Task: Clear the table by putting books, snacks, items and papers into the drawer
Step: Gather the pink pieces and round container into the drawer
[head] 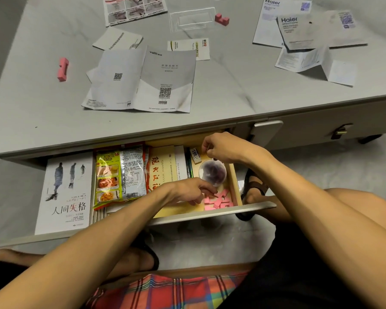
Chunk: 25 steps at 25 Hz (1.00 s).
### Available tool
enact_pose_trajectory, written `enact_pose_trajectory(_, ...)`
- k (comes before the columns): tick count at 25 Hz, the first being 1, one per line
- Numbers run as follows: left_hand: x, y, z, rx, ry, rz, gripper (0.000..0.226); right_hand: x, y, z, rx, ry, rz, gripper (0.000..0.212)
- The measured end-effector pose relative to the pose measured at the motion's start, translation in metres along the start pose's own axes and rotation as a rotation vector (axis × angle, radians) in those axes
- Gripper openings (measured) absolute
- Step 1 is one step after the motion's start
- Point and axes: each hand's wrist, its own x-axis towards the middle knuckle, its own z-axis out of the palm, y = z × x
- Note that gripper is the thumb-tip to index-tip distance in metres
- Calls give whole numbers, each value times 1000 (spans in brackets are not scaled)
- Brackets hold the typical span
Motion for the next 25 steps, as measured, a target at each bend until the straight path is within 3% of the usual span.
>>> enact_pose_trajectory(4, -29, 6, -23, -103, 15, 34, 45, 0, -6, -4, 17, 86, -31, 21)
enact_pose_trajectory(7, -62, 20, -60, -156, 108, 99, 27, 1, -19, -17, 94, 197, -82, 19)
enact_pose_trajectory(12, -114, 55, -129, -156, 284, 225, 17, 35, -44, -83, 200, 389, -104, 16)
enact_pose_trajectory(15, -122, 68, -175, -164, 593, 285, 14, 88, -46, -133, 147, 545, -53, 21)
enact_pose_trajectory(19, -99, 64, -234, -307, 975, 265, 15, 162, -25, -172, -84, 631, 82, 50)
enact_pose_trajectory(23, -89, 33, -301, -49, 1498, 57, 27, 218, -1, -205, -237, 591, 179, 62)
enact_pose_trajectory(25, -93, 12, -328, 36, 1633, -84, 37, 233, 1, -201, -195, 600, 213, 67)
